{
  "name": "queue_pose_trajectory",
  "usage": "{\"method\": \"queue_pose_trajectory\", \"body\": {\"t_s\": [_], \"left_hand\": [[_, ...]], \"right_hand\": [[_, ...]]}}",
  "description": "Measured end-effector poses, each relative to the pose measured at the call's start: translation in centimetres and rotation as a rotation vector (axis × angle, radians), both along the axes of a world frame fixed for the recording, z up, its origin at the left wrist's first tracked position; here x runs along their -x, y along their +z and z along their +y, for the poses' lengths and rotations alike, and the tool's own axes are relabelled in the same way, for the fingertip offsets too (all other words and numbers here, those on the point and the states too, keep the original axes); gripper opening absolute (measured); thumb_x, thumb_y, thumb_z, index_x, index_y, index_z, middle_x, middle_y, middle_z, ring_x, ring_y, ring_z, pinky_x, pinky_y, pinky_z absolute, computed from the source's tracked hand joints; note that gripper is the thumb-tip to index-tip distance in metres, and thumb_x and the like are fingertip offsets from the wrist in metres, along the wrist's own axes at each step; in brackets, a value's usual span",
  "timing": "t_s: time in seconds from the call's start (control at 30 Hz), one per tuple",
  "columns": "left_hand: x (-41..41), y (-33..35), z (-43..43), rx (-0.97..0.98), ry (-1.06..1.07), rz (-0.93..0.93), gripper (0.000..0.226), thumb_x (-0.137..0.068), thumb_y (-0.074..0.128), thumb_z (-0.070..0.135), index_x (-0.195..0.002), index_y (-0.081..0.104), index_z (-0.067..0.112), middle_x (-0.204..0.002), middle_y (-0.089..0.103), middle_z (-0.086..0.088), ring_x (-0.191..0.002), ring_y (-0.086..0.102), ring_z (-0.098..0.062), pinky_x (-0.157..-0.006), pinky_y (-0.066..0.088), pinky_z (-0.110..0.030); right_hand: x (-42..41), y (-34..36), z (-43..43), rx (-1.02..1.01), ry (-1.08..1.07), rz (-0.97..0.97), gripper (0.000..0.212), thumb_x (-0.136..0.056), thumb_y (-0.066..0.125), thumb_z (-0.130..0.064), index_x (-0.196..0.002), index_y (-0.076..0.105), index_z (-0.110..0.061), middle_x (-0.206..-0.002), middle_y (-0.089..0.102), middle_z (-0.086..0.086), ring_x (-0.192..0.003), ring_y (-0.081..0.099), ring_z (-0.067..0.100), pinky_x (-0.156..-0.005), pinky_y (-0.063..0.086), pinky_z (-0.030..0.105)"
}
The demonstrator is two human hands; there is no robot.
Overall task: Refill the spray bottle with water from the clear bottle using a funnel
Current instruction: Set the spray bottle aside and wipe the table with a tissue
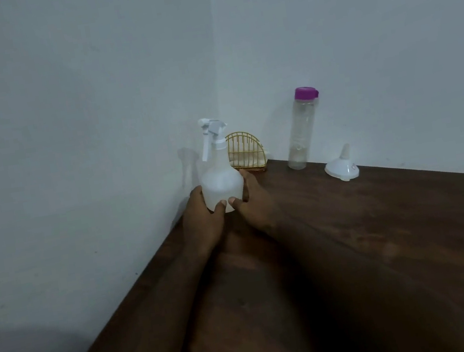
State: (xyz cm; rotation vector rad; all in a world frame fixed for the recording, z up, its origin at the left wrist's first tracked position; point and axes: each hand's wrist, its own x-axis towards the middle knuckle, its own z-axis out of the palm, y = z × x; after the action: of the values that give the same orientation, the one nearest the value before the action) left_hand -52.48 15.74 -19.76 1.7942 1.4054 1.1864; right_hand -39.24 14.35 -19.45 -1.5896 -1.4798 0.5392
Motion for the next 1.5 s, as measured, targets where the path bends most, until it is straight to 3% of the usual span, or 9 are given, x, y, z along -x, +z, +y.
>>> {"method": "queue_pose_trajectory", "body": {"t_s": [0.23,0.53,0.73,0.8,0.9,1.0,1.13,1.3,1.5], "left_hand": [[0.8,-0.8,2.3,0.059,0.062,-0.054,0.056,-0.09,0.054,0.012,-0.144,0.039,0.013,-0.14,0.051,-0.009,-0.127,0.049,-0.026,-0.106,0.043,-0.045],[0.4,-0.8,2.3,0.04,0.076,-0.013,0.057,-0.088,0.055,0.013,-0.143,0.041,0.014,-0.138,0.053,-0.007,-0.124,0.052,-0.024,-0.105,0.044,-0.041],[0.0,0.3,0.2,-0.136,0.189,-0.051,0.027,-0.087,0.064,0.014,-0.112,0.057,0.012,-0.097,0.063,-0.002,-0.085,0.059,-0.011,-0.078,0.05,-0.023],[-0.4,0.2,-0.3,-0.194,0.098,0.047,0.017,-0.089,0.063,0.018,-0.105,0.059,0.015,-0.09,0.062,0.003,-0.081,0.058,-0.008,-0.076,0.05,-0.021],[-1.2,-0.1,-0.6,-0.262,-0.012,0.183,0.013,-0.092,0.059,0.023,-0.101,0.062,0.015,-0.092,0.066,0.0,-0.082,0.061,-0.013,-0.075,0.05,-0.022],[-1.6,-0.1,-0.5,-0.294,-0.016,0.232,0.013,-0.094,0.055,0.026,-0.098,0.062,0.015,-0.092,0.066,-0.001,-0.081,0.061,-0.013,-0.074,0.049,-0.023],[-2.9,-0.2,0.0,-0.286,-0.003,0.224,0.019,-0.096,0.049,0.027,-0.098,0.063,0.014,-0.091,0.064,-0.001,-0.082,0.06,-0.014,-0.072,0.044,-0.021],[-7.7,0.1,1.4,-0.244,0.0,0.103,0.024,-0.097,0.047,0.023,-0.098,0.065,0.006,-0.091,0.066,-0.008,-0.083,0.061,-0.02,-0.076,0.049,-0.031],[-11.1,0.0,3.4,-0.055,0.075,-0.098,0.016,-0.095,0.05,0.015,-0.09,0.063,0.007,-0.084,0.064,-0.005,-0.078,0.059,-0.016,-0.065,0.042,-0.022]], "right_hand": [[1.0,-0.3,3.0,-0.039,0.049,-0.03,0.082,-0.088,0.07,-0.034,-0.152,0.021,-0.018,-0.146,0.046,0.002,-0.128,0.047,0.021,-0.098,0.038,0.025],[0.9,-0.9,3.9,-0.061,0.077,-0.092,0.081,-0.092,0.065,-0.036,-0.152,0.015,-0.019,-0.147,0.043,0.004,-0.129,0.046,0.023,-0.099,0.038,0.03],[0.5,-0.7,3.1,0.06,0.055,-0.123,0.104,-0.09,0.067,-0.037,-0.156,-0.01,-0.015,-0.147,0.045,0.008,-0.125,0.051,0.027,-0.098,0.04,0.031],[0.3,-0.7,3.7,0.156,0.017,-0.043,0.088,-0.092,0.055,-0.056,-0.156,0.012,-0.015,-0.132,0.057,0.007,-0.114,0.058,0.024,-0.095,0.046,0.034],[0.0,-0.3,3.7,0.204,-0.09,0.016,0.066,-0.095,0.039,-0.065,-0.117,0.054,-0.005,-0.107,0.058,0.005,-0.105,0.056,0.018,-0.086,0.041,0.027],[-0.5,-0.8,4.0,0.183,-0.023,-0.12,0.042,-0.101,0.046,-0.04,-0.125,0.056,-0.007,-0.114,0.061,0.012,-0.112,0.056,0.024,-0.093,0.04,0.029],[-0.8,-0.8,3.6,0.104,-0.062,-0.213,0.045,-0.097,0.046,-0.053,-0.101,0.065,-0.013,-0.106,0.068,0.006,-0.1,0.061,0.018,-0.096,0.044,0.03],[-4.5,0.6,3.9,0.095,-0.055,-0.309,0.038,-0.098,0.053,-0.014,-0.136,0.051,-0.009,-0.135,0.057,0.009,-0.123,0.054,0.023,-0.102,0.039,0.028],[-9.6,2.1,6.7,-0.048,-0.377,-0.229,0.021,-0.096,0.053,-0.017,-0.11,0.066,-0.009,-0.11,0.069,0.008,-0.103,0.063,0.023,-0.085,0.047,0.03]]}}
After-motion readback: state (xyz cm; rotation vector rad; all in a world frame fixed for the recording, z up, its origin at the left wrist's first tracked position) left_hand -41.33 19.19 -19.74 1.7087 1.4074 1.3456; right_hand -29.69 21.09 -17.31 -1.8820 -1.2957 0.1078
